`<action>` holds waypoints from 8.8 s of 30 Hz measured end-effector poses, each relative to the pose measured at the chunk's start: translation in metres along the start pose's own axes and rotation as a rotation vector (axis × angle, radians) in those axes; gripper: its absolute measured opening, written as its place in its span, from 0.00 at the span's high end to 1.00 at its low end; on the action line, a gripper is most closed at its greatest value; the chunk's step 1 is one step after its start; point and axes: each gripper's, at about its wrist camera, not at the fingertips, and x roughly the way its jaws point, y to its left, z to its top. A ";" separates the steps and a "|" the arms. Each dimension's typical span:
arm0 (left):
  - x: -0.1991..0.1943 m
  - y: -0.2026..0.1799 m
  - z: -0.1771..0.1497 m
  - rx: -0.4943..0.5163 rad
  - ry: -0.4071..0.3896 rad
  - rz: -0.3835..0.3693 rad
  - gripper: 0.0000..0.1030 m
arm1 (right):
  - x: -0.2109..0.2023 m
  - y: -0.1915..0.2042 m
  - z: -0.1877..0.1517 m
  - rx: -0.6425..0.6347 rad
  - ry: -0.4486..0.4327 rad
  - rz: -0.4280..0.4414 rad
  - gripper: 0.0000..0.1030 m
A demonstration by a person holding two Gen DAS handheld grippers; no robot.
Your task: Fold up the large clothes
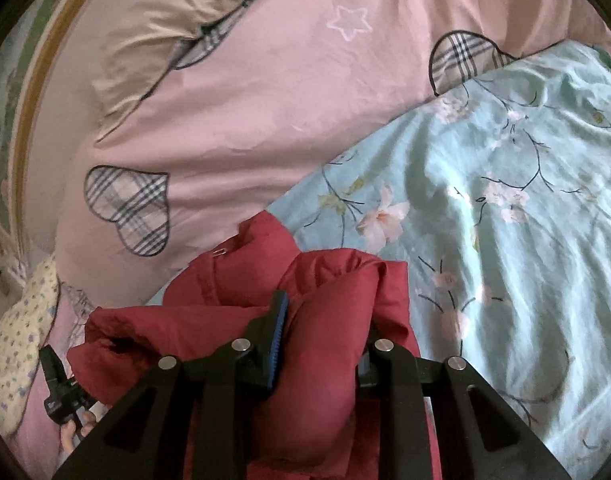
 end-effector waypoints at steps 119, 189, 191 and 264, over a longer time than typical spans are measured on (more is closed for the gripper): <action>-0.021 0.016 -0.046 0.064 -0.040 0.018 0.32 | 0.023 0.030 -0.022 -0.337 0.111 -0.061 0.20; -0.117 0.035 -0.133 0.094 0.108 -0.270 0.65 | -0.075 -0.025 -0.106 -0.043 0.381 0.248 0.64; -0.125 0.042 -0.148 0.071 0.126 -0.275 0.65 | -0.085 -0.026 -0.115 -0.034 0.382 0.253 0.64; -0.075 -0.002 -0.085 0.221 0.001 0.148 0.47 | -0.009 0.030 -0.056 -0.346 0.265 -0.102 0.42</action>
